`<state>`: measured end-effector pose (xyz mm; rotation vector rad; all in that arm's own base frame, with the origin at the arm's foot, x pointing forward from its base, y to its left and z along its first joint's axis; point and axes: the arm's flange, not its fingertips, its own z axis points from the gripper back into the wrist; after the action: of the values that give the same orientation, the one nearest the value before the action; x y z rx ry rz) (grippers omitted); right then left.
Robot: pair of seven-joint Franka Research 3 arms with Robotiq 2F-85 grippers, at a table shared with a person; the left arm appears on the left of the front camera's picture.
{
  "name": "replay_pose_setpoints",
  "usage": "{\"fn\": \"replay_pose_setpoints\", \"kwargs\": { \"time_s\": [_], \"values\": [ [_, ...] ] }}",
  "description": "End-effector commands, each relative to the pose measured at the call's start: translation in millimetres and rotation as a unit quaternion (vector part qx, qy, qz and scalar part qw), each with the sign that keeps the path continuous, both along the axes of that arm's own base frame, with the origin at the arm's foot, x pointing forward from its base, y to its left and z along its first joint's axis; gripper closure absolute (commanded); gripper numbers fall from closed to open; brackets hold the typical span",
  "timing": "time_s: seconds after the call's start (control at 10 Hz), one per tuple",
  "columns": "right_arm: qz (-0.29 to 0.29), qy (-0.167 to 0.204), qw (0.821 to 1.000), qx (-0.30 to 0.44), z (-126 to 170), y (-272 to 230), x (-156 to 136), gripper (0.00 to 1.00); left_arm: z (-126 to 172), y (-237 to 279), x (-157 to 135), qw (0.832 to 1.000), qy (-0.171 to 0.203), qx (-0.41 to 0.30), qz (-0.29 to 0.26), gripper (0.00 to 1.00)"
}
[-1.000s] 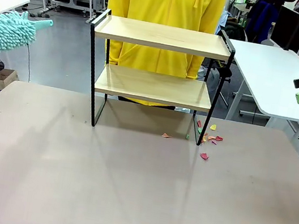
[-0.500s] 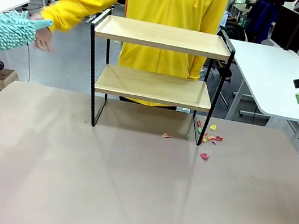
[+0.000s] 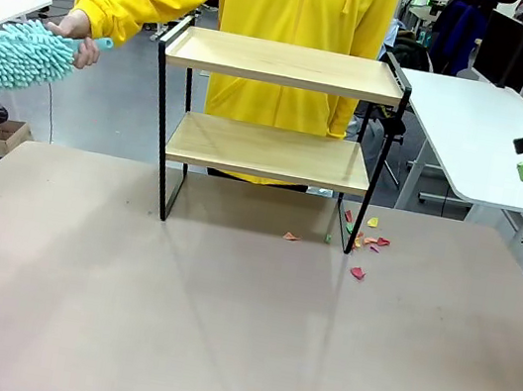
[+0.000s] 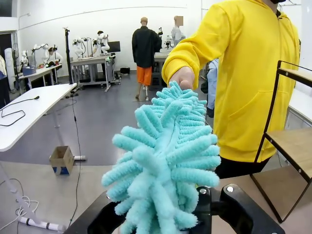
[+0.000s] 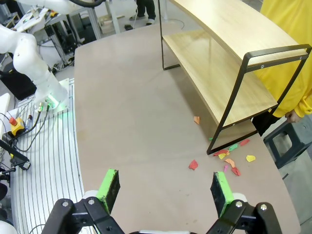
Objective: Clean the shelf.
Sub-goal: Hand the Duster back to the human.
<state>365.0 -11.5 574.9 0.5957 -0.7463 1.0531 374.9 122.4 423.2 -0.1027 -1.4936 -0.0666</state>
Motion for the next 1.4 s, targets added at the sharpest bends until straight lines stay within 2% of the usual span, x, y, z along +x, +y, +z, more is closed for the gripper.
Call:
{"fn": "replay_pose_setpoints", "kwargs": {
  "time_s": [0.0,0.1,0.3,0.5,0.9,1.1,1.2,1.3],
  "values": [
    [0.004,-0.003,1.0,0.001,1,-1,1,0.0,4,0,-1,1.0,-0.003,-0.003,0.002,0.81],
    [0.004,-0.003,1.0,0.001,1,-1,1,0.0,0,0,0,1.0,0.0,0.0,0.0,0.5],
    [0.004,-0.003,1.0,0.001,1,-1,1,0.0,15,-4,-16,1.0,0.011,0.012,-0.011,0.0],
    [0.004,-0.003,1.0,0.001,1,-1,1,0.0,55,6,-36,0.999,0.011,-0.043,-0.012,0.0],
    [0.004,-0.003,1.0,0.001,1,-1,1,0.0,145,57,-88,0.981,-0.039,-0.19,0.004,0.0],
    [0.004,-0.003,1.0,0.001,1,-1,1,0.0,166,90,-93,0.968,-0.058,-0.241,0.029,0.0],
    [0.004,-0.003,1.0,0.001,1,-1,1,0.0,169,99,-91,0.968,-0.058,-0.244,0.027,0.0],
    [0.004,-0.003,1.0,0.001,1,-1,1,0.0,165,100,-85,0.973,-0.042,-0.226,0.029,0.0]
  ]
}}
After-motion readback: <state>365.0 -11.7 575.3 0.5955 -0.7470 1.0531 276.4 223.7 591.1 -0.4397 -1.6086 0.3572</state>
